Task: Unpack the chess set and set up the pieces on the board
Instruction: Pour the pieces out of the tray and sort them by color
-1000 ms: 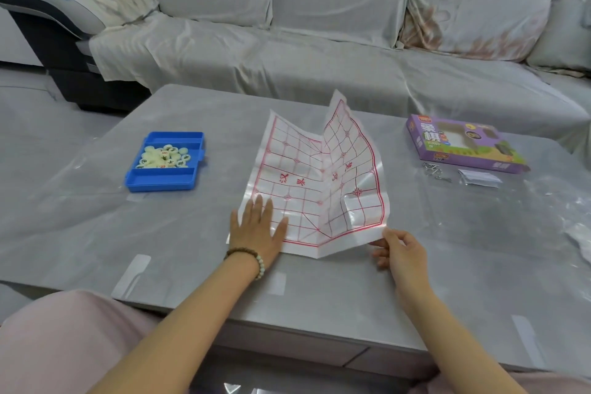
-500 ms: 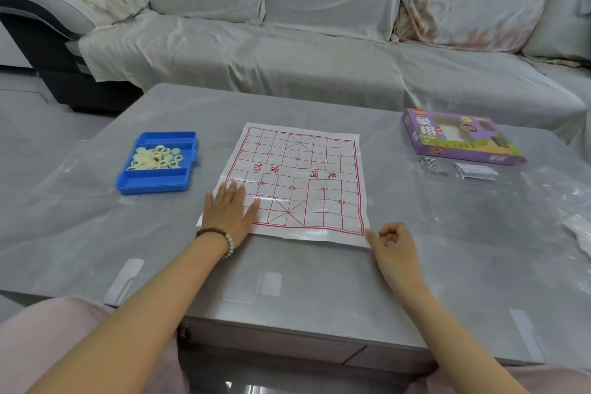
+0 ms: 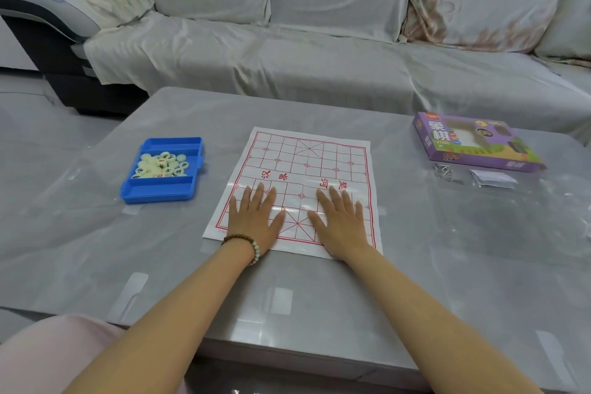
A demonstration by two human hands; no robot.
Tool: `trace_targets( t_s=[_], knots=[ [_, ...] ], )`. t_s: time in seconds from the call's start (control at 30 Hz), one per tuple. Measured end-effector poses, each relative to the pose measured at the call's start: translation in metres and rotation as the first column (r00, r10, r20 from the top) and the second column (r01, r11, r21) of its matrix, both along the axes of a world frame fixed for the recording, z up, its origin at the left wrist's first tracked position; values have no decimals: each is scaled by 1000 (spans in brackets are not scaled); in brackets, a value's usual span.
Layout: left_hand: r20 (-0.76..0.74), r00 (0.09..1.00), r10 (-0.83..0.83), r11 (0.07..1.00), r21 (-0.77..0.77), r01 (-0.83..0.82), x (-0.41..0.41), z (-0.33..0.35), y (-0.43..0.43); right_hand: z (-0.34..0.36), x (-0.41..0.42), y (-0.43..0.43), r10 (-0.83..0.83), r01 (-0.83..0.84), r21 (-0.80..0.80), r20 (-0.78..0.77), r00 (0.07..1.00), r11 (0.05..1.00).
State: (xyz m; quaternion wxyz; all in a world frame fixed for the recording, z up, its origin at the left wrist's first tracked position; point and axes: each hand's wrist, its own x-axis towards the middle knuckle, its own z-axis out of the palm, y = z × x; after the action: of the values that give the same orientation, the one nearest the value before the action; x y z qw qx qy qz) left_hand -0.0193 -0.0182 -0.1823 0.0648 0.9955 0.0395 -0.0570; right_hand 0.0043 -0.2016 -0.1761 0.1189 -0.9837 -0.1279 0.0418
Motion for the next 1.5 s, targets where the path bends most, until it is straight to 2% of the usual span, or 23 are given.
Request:
trace_targets(
  t_s=[0.23,0.43,0.53,0.63,0.73,0.83,0.97,1.03,1.1,1.2,1.3,1.4,1.5],
  knots=[
    [-9,1000,18,1000,-18,-18,-1,0,6,-7,-5,-20,-52,52,-17,41,998,998],
    [-6,999,-43,997,-65,43,-7,5,36,-6,-5,-21,-62,63,-49,17,998,997],
    [71,997,-20,996,-87,27,-13,9,62,1,-6,-17,-63,64,-34,14,998,997],
    [189,978,83,993,-100,-65,-20,13,99,14,-8,10,-3,-2,97,51,999,995],
    [237,953,190,976,-154,-156,-26,16,134,29,-5,62,93,-95,238,20,995,966],
    [248,920,304,944,-211,-255,-31,18,165,41,3,122,205,-196,334,10,979,922],
    [175,896,408,902,-225,-367,-29,20,208,54,14,201,345,-326,425,34,938,845],
    [155,896,415,900,-209,-381,-26,20,225,57,22,237,395,-366,415,16,918,833],
    [119,898,423,897,-197,-396,-26,22,236,54,33,269,390,-366,343,-3,921,865],
    [62,889,453,879,-197,-434,-27,22,249,46,50,305,261,-253,142,-40,965,957],
    [54,892,449,878,-213,-429,-24,16,255,36,59,327,171,-171,14,-21,985,985],
    [96,890,445,881,-228,-415,-20,11,253,26,65,341,146,-148,37,57,988,988],
    [96,877,471,851,-313,-422,-16,11,251,17,70,348,188,-198,101,95,977,975]
  ],
)
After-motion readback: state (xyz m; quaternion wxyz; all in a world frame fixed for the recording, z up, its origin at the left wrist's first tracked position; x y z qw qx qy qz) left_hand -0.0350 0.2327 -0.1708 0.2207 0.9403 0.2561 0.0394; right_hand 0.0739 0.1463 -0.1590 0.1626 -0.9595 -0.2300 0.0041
